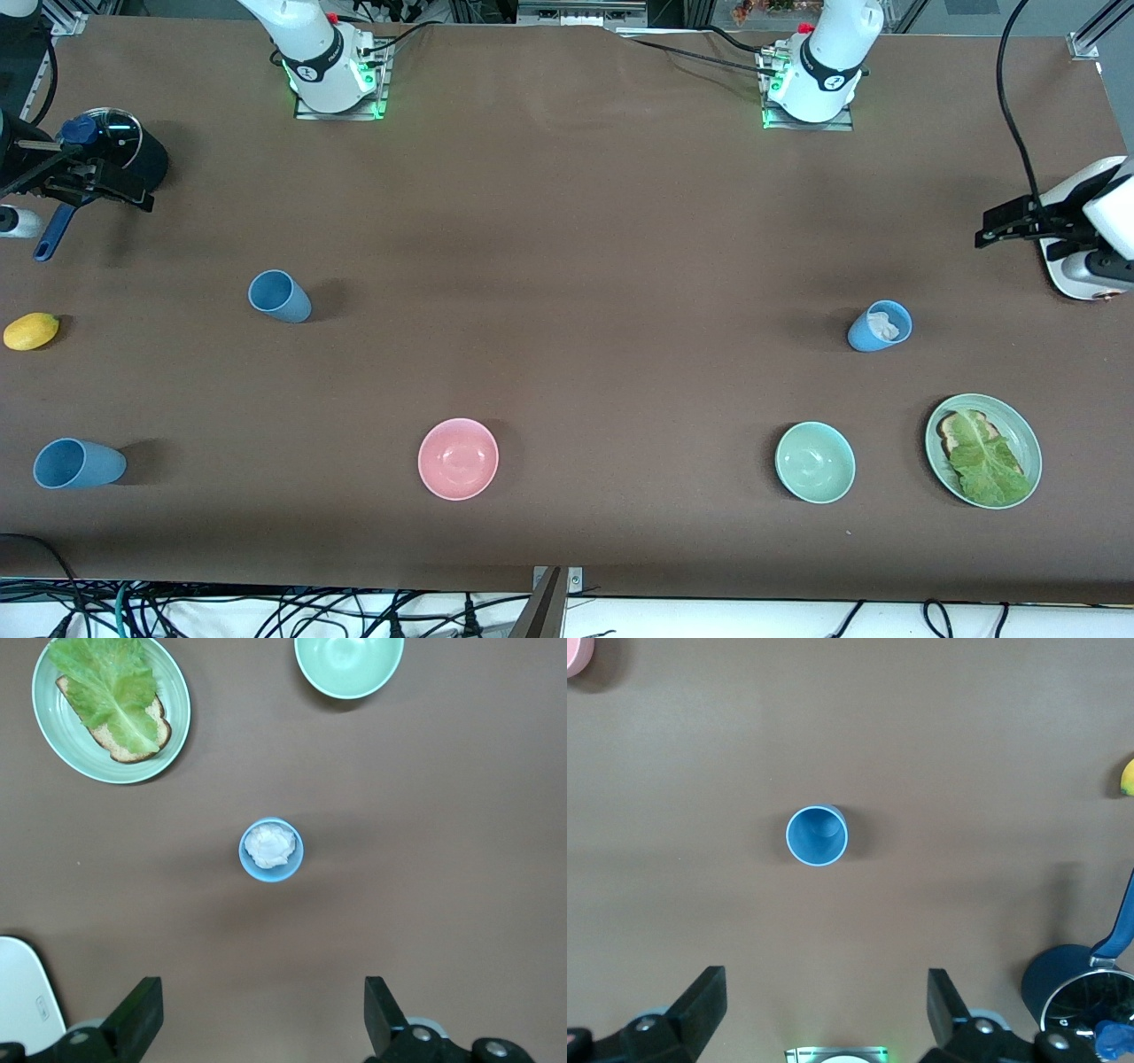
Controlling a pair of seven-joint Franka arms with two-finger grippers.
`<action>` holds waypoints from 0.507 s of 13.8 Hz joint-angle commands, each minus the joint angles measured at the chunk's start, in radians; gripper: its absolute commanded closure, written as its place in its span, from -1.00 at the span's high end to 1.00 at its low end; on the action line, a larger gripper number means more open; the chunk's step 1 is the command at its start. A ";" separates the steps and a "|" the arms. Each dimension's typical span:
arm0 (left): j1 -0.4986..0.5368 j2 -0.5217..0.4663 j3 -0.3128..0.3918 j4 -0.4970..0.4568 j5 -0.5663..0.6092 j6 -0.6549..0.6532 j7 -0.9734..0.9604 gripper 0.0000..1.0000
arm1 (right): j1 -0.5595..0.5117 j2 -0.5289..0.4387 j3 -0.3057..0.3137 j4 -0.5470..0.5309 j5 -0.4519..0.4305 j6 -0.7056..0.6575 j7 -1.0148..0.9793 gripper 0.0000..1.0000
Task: Stack blue cups with both arms
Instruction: 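Reach the left gripper down to the tissue-filled blue cup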
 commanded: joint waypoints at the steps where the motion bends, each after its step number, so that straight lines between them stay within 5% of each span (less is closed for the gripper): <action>1: -0.010 -0.022 0.030 -0.114 0.016 0.115 0.027 1.00 | -0.011 0.004 0.006 0.017 -0.001 -0.017 -0.001 1.00; 7: -0.013 -0.024 0.068 -0.303 -0.004 0.362 0.106 1.00 | -0.011 0.004 0.006 0.016 -0.001 -0.019 -0.001 1.00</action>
